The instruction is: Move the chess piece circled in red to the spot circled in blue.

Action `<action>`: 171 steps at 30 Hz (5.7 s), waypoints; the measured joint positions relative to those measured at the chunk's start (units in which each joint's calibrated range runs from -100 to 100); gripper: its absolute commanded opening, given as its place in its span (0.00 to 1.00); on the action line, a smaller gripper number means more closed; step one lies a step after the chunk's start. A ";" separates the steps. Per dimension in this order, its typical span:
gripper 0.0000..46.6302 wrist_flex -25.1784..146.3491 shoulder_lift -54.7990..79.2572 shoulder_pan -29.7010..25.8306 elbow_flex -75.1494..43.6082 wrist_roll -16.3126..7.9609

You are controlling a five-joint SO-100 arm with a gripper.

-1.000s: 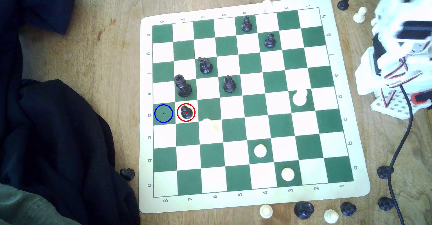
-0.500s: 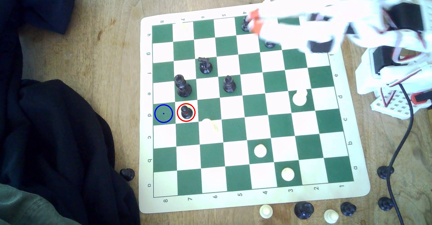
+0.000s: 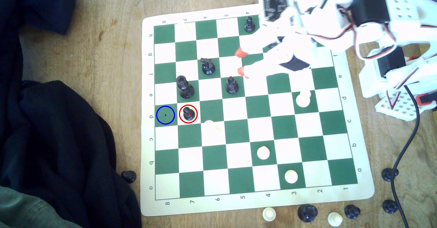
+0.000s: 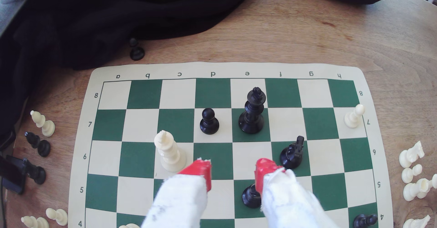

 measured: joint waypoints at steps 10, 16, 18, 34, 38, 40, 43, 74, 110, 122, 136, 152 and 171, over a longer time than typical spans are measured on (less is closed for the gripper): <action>0.21 0.24 23.13 -1.18 -13.83 -2.59; 0.21 1.27 37.03 -2.43 -25.40 -3.61; 0.22 2.39 39.80 -3.02 -28.92 -4.00; 0.25 2.63 53.46 -4.87 -41.12 -4.20; 0.24 2.63 56.81 -4.20 -44.28 -4.74; 0.24 2.63 58.23 -4.13 -45.91 -4.88; 0.24 2.79 61.58 -4.13 -48.80 -4.88; 0.26 2.15 69.79 -2.80 -51.42 -4.44; 0.10 2.15 72.48 -3.32 -56.03 -4.40; 0.10 10.76 77.34 -4.06 -77.63 -4.15; 0.11 9.16 91.24 -3.24 -90.10 -3.81; 0.42 8.13 93.76 -2.36 -90.74 -3.27; 0.48 3.27 48.93 -5.46 -30.91 -2.20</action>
